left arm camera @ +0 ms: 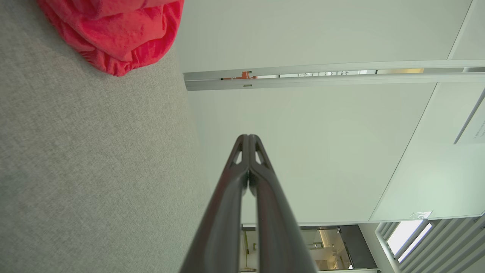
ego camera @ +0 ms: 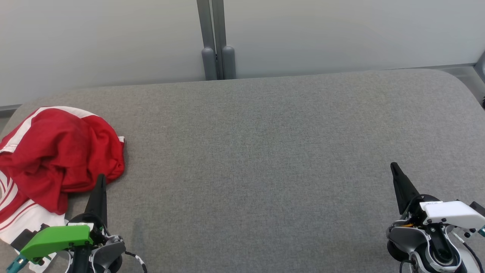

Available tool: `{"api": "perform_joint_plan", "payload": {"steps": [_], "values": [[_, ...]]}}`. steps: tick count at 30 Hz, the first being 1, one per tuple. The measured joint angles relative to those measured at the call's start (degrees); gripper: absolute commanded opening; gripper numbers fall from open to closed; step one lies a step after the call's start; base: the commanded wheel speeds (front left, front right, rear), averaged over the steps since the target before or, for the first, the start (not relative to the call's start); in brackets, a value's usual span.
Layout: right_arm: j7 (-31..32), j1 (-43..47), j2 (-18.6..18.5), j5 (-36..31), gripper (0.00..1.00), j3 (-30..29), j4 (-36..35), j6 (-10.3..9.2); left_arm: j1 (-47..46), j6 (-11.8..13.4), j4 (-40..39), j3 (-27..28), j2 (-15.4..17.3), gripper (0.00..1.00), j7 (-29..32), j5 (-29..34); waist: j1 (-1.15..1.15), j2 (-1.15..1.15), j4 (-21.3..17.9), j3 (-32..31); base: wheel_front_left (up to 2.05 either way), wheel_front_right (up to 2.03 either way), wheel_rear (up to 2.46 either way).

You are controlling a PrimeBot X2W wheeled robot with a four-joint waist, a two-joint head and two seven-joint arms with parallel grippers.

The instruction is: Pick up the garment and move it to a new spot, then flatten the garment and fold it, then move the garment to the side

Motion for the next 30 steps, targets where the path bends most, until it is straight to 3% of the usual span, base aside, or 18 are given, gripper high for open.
{"api": "perform_joint_plan", "payload": {"steps": [7,8,21,30], "values": [[0.0,0.0,0.0,0.0,0.00,0.0,0.0,0.00,0.0,0.0,0.0,0.0,0.0,0.00,0.0,0.0,0.00,0.00,0.0,0.0,0.00,0.00,0.00],[0.0,0.1,0.1,0.0,1.00,0.0,0.2,0.00,0.1,0.0,0.2,0.0,0.0,1.00,0.0,0.0,0.00,0.00,0.0,0.0,0.00,0.00,0.00],[-2.8,2.4,0.6,-3.3,1.00,1.6,0.9,-0.02,1.8,0.1,2.0,-2.4,-0.5,1.00,-2.7,1.7,0.00,0.00,0.0,0.0,0.00,0.00,0.00],[-5.2,2.6,0.2,-14.4,1.00,2.8,-0.9,-0.02,1.8,0.1,1.8,-3.7,-0.3,1.00,-5.2,8.7,0.00,0.00,0.3,-0.3,0.00,0.00,0.00]]}}
